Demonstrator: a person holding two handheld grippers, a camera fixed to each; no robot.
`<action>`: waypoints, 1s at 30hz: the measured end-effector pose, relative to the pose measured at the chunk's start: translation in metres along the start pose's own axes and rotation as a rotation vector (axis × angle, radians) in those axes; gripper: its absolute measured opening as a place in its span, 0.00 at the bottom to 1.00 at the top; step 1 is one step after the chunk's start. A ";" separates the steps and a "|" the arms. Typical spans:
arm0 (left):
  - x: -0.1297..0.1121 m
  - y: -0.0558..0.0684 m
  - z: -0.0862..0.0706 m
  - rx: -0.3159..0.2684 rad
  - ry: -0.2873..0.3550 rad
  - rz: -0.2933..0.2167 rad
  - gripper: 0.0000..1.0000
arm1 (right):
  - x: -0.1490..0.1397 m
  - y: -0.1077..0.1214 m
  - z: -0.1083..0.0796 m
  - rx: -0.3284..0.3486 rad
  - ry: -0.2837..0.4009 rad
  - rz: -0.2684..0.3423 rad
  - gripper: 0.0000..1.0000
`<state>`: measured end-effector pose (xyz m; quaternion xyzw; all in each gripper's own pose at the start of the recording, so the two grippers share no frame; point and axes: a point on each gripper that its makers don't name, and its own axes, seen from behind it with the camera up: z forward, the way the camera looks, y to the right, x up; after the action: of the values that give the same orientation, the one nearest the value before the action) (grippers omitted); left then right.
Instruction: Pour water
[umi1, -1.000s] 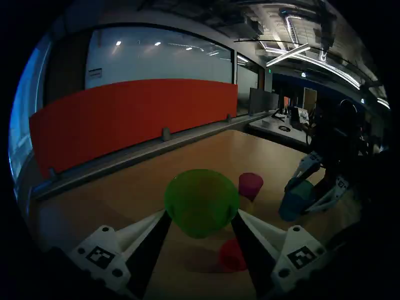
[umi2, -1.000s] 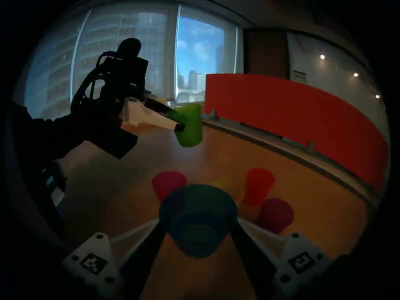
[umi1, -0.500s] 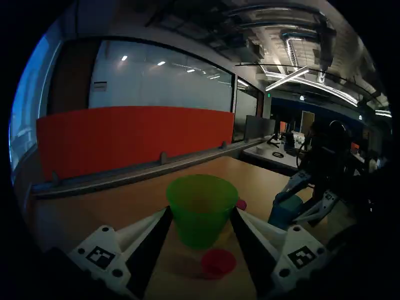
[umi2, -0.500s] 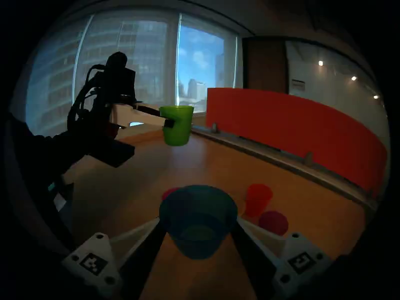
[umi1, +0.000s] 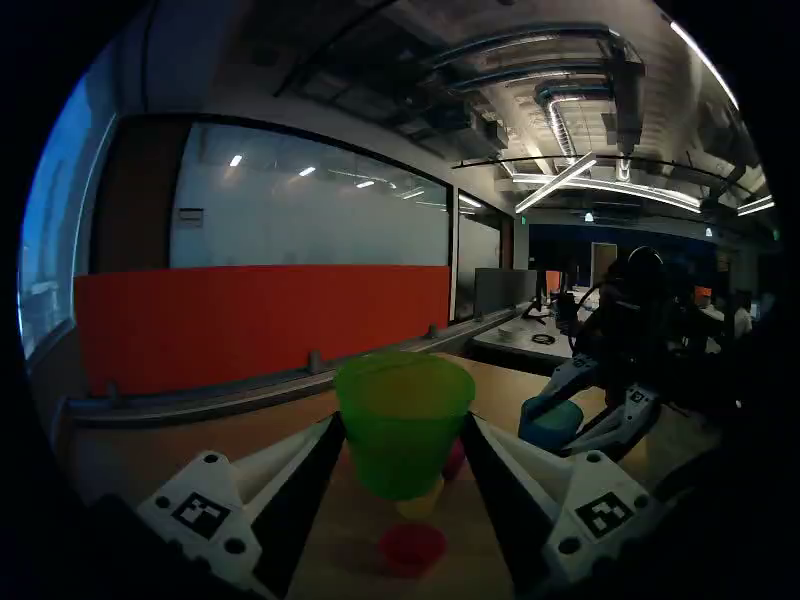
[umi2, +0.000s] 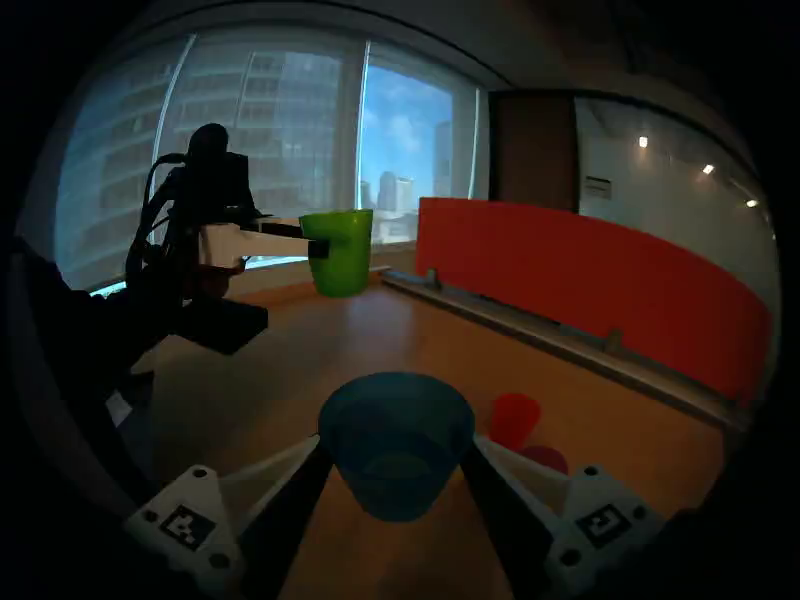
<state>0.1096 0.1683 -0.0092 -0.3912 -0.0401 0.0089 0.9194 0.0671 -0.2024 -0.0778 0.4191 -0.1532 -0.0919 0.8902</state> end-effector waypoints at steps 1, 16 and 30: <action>0.001 0.002 -0.001 -0.002 0.003 -0.001 0.83 | 0.002 0.000 0.000 -0.001 0.006 0.001 0.88; -0.004 0.014 -0.013 -0.012 0.021 -0.013 0.83 | 0.024 0.001 -0.006 -0.014 0.124 0.023 0.89; -0.003 0.022 -0.015 -0.019 0.046 0.008 0.84 | 0.040 0.008 -0.010 -0.023 0.173 0.015 0.89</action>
<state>0.1083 0.1726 -0.0361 -0.4002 -0.0176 0.0030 0.9162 0.1080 -0.2020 -0.0696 0.4142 -0.0777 -0.0501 0.9055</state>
